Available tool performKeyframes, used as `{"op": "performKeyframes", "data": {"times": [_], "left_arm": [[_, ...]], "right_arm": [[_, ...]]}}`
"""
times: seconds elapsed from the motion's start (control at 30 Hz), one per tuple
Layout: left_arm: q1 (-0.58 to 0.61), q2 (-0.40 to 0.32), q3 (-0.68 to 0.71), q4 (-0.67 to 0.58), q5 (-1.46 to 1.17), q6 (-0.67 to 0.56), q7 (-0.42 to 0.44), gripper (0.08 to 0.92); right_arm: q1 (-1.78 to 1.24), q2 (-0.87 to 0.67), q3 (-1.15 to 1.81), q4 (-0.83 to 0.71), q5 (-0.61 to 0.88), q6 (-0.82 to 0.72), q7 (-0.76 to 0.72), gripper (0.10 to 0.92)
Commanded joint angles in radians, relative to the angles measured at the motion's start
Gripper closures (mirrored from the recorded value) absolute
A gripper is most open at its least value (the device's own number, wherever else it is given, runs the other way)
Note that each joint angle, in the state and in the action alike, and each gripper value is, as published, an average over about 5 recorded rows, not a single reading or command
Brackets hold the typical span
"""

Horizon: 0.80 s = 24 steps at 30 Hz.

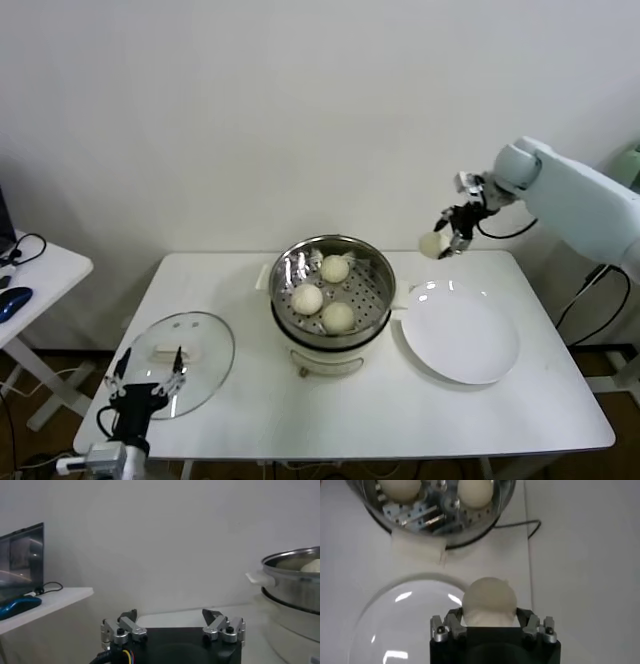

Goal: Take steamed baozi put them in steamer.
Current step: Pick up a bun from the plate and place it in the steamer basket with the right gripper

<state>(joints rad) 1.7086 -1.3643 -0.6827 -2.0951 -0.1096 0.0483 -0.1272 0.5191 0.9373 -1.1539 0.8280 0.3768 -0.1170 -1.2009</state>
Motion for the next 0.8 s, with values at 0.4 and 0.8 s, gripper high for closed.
{"op": "performKeyframes", "data": {"times": [0.4, 0.8], "left_arm": [[0.01, 0.006, 0.044, -0.061, 0.009, 0.006, 0.002, 0.177], [-0.03, -0.008, 0.047, -0.066, 0.003, 0.023, -0.004, 0.177]], "right_arm": [[0.139, 0.267, -0.317, 0.113, 0.442, -0.131, 0.046, 0.313], [0.03, 0.279, -0.344, 0.078, 0.352, -0.121, 0.063, 0.313]]}}
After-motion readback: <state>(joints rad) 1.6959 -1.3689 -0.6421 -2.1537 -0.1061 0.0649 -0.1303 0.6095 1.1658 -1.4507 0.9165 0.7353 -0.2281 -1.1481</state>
